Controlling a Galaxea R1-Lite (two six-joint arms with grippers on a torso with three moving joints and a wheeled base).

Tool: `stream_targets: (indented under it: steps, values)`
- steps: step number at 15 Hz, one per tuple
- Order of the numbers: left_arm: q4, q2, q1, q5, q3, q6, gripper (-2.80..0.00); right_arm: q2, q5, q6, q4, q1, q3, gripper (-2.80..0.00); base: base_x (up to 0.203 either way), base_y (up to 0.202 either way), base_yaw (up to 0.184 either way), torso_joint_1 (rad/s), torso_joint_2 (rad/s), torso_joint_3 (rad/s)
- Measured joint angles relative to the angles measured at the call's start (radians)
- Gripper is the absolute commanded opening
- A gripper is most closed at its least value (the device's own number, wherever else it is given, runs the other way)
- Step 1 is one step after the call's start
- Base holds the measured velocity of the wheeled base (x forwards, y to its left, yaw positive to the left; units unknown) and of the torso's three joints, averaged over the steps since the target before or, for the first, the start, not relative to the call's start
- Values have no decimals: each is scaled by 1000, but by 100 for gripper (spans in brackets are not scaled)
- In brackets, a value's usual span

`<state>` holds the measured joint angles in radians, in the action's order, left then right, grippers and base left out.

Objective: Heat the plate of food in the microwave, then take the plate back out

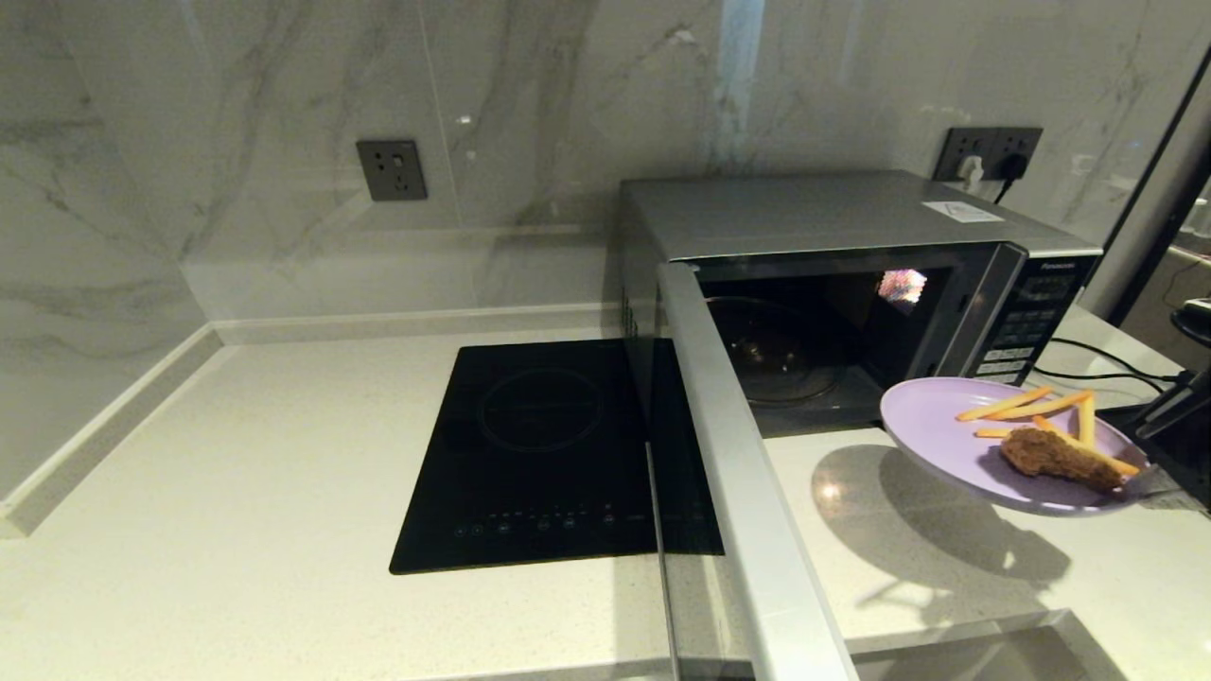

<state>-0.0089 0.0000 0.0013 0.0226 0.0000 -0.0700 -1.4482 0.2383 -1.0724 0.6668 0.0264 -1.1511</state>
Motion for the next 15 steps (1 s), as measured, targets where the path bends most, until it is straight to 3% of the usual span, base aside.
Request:
stream_targets:
  steps: [7,12,15]
  values:
    - [0,0,0,0,0,0,-280,-59,-31,144,-380,333,152,-280,0,0,0,0,0,0]
    - [0,0,0,0,0,0,-280,-201,-117,262,-600,542,228,-280,0,0,0,0,0,0]
    - [0,0,0,0,0,-1,-280,-291,-191,334,-663,658,235,-280,0,0,0,0,0,0]
